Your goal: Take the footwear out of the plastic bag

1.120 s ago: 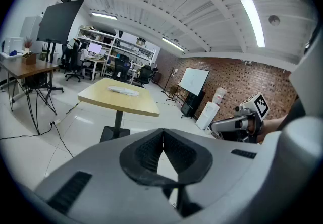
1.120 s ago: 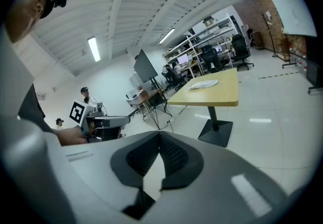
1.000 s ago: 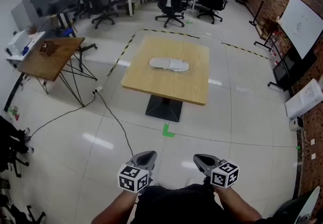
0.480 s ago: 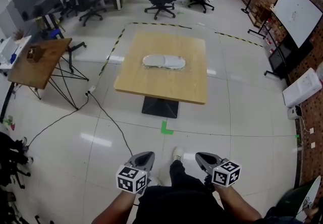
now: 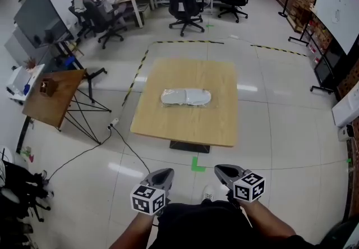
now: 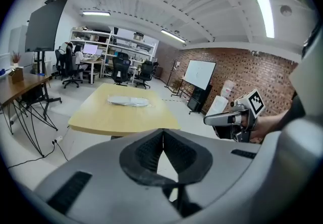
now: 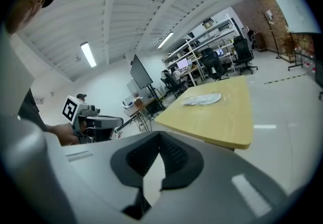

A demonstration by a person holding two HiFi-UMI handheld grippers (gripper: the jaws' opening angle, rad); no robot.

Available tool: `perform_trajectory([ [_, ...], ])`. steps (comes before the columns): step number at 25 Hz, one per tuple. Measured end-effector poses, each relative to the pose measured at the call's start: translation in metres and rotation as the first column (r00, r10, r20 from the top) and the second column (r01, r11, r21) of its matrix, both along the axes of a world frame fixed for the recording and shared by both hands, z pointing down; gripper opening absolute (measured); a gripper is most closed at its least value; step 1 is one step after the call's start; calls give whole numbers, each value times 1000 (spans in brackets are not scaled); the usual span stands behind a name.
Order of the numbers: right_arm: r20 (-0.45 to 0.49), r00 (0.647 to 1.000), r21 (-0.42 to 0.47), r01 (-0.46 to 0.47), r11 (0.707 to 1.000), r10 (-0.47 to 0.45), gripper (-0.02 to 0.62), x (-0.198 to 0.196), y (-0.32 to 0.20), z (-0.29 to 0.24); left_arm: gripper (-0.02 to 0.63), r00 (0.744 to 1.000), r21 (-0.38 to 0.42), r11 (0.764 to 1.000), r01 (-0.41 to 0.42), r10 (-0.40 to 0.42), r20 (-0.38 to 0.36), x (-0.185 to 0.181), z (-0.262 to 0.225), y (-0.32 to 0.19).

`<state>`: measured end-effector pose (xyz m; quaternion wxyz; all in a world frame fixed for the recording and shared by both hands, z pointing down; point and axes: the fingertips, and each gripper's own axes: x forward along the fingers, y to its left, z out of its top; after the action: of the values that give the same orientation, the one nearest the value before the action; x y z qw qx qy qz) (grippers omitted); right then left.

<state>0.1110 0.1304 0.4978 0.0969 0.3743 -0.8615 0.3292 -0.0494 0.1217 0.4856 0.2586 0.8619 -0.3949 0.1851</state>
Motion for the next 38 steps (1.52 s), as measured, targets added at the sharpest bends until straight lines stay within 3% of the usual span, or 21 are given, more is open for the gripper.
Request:
perform_trajectory([
  [5,-1,1000,18,31,999,-31,3,28,-51,5,9,1000,27,1000,7,-8,17,32,-2,-61],
  [10,20,1000,-30,-1,1000,2,3,34,-76,20,39,989,19,994,-108,105,108,41,6,-98],
  [17,-16,991,-124,-136,983,135,3,35,-117,44,50,964,17,979,-205,198,175,33,39,-200],
  [20,-56,975,-121,-222,968,217,3,34,-136,40,67,924,38,949,-314,297,241,42,52,-255],
  [25,-87,929,-108,-368,924,360,3,31,-168,32,101,796,-5,875,-484,443,412,64,99,-349],
  [27,-97,918,-114,-394,912,385,3,28,-170,27,106,761,-36,860,-510,470,447,76,120,-380],
  [30,-125,900,-126,-431,894,417,3,38,-169,27,110,777,-97,879,-467,460,430,87,152,-413],
  [32,-131,885,-139,-462,876,446,3,55,-168,30,109,797,-136,895,-425,441,412,93,170,-418],
  [34,-138,879,-144,-474,868,457,3,73,-171,32,106,800,-163,898,-409,438,410,99,182,-413],
  [36,-144,887,-144,-458,877,439,3,85,-178,32,101,791,-183,897,-402,441,424,100,191,-403],
  [38,-143,906,-142,-418,898,399,3,93,-188,33,91,801,-197,905,-377,426,421,98,197,-393],
])
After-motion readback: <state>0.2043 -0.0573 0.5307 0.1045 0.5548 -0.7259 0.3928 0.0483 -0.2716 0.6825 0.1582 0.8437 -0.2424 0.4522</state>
